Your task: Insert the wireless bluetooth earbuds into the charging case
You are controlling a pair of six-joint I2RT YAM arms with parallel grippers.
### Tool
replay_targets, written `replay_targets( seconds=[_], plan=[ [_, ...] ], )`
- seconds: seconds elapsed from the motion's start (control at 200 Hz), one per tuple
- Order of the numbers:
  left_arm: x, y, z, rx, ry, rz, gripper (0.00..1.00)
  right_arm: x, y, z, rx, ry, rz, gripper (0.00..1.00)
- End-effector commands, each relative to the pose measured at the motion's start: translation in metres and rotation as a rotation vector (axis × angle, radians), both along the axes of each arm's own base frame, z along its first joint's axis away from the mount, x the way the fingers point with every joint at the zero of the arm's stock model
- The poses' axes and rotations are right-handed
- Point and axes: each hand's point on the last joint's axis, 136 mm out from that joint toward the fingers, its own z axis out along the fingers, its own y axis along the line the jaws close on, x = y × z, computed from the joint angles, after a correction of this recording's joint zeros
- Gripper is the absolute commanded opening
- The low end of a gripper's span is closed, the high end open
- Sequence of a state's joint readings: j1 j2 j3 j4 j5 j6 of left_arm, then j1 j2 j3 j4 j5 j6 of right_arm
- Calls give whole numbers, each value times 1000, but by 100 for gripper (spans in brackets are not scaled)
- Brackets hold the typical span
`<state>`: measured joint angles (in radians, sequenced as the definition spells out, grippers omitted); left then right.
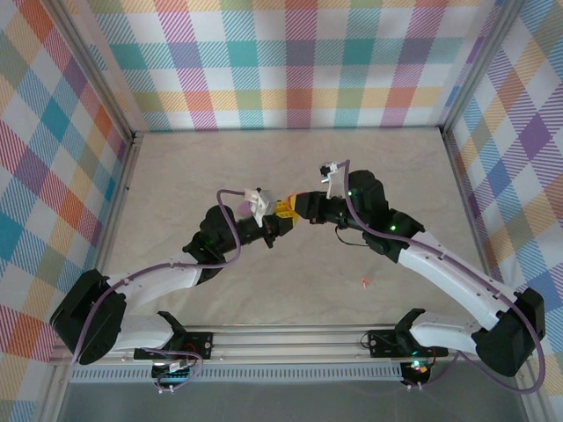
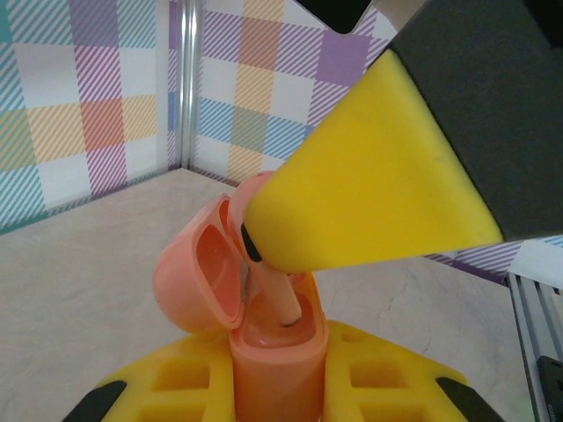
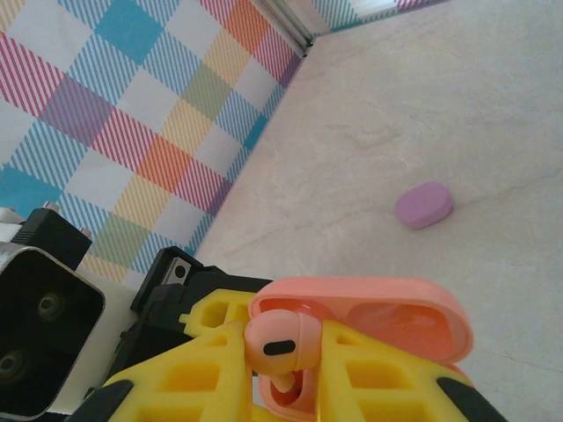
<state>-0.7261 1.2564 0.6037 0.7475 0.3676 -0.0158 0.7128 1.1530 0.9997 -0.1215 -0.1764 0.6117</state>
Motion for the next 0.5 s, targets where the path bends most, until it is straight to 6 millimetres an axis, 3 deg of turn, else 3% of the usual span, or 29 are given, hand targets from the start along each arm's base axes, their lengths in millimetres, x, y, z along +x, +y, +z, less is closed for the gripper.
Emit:
replay_targets(
  seconds=[0.0, 0.495],
  plan=[
    [-11, 4, 29, -72, -59, -13, 0, 1, -5, -3, -17, -23, -14, 21],
    [-10, 2, 44, -134, -62, -19, 0, -9, 10, -3, 76, 6, 68, 22]
  ],
)
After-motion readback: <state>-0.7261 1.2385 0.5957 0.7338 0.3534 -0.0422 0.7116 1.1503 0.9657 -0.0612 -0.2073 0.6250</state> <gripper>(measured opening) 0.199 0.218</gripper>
